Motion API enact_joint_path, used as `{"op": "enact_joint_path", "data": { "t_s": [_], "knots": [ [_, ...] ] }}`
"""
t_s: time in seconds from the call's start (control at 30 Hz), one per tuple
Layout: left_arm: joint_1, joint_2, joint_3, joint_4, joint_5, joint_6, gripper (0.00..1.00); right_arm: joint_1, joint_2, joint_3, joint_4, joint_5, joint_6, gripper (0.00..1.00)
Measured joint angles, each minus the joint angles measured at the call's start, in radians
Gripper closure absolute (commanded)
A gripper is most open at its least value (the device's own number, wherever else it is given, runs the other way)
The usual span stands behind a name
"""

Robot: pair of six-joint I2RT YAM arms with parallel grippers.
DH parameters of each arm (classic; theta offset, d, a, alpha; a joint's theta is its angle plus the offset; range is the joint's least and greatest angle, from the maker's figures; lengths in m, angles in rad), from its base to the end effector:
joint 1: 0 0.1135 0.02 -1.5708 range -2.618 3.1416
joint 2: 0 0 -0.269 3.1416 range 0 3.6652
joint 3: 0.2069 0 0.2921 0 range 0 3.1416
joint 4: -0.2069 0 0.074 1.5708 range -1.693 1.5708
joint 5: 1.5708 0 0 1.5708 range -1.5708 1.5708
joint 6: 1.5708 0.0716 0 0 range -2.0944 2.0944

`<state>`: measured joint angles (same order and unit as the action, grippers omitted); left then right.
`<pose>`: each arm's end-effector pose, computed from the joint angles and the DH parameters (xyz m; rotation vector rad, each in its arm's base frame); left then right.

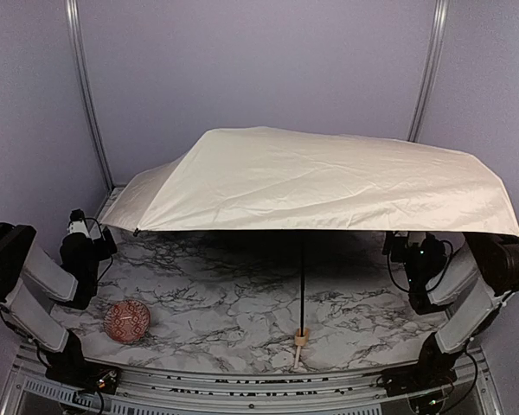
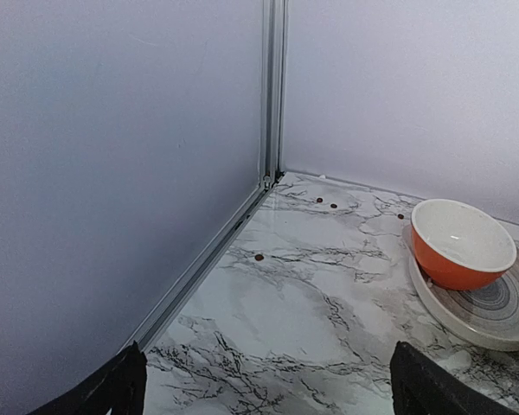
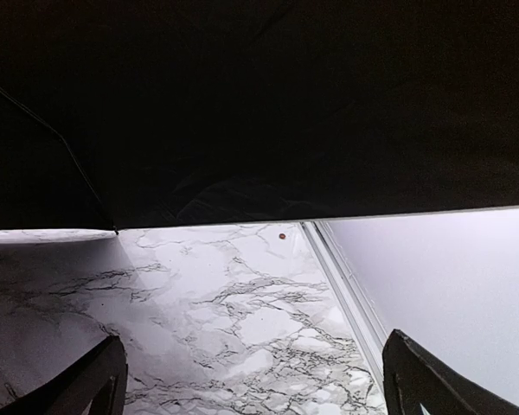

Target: Put away the umbrella

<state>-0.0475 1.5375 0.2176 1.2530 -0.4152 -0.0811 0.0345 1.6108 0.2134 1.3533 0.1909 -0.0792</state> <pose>0.2804 0.0156 0.1110 -0.3434 1.6010 0.2411 0.2836 -0.0038 0.1047 0.0558 1.6164 -0.1886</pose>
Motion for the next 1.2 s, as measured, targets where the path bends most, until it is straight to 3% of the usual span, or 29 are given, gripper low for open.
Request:
{"op": "enact_joint_path", "data": {
  "t_s": [0.47, 0.8, 1.03, 1.13, 1.2],
  "knots": [
    [0.002, -0.082, 0.010, -0.060, -0.006, 0.006, 0.01, 0.000, -0.010, -0.001, -0.004, -0.003, 0.000, 0.00],
    [-0.022, -0.495, 0.255, -0.559, -0.236, -0.128, 0.06, 0.000, -0.410, 0.082, -0.412, -0.077, 0.114, 0.07],
    [-0.215, -0.721, 0.399, -1.133, -0.400, -0.323, 0.17, 0.005, -0.549, 0.214, -0.882, -0.263, 0.272, 0.13],
    [-0.282, -0.789, 0.428, -1.299, -0.406, -0.405, 0.17, 0.062, -0.552, 0.261, -1.041, -0.372, 0.323, 0.01],
    [-0.307, -0.813, 0.430, -1.385, -0.408, -0.445, 0.17, 0.151, -0.569, 0.267, -1.110, -0.439, 0.344, 0.00]
  ]
}}
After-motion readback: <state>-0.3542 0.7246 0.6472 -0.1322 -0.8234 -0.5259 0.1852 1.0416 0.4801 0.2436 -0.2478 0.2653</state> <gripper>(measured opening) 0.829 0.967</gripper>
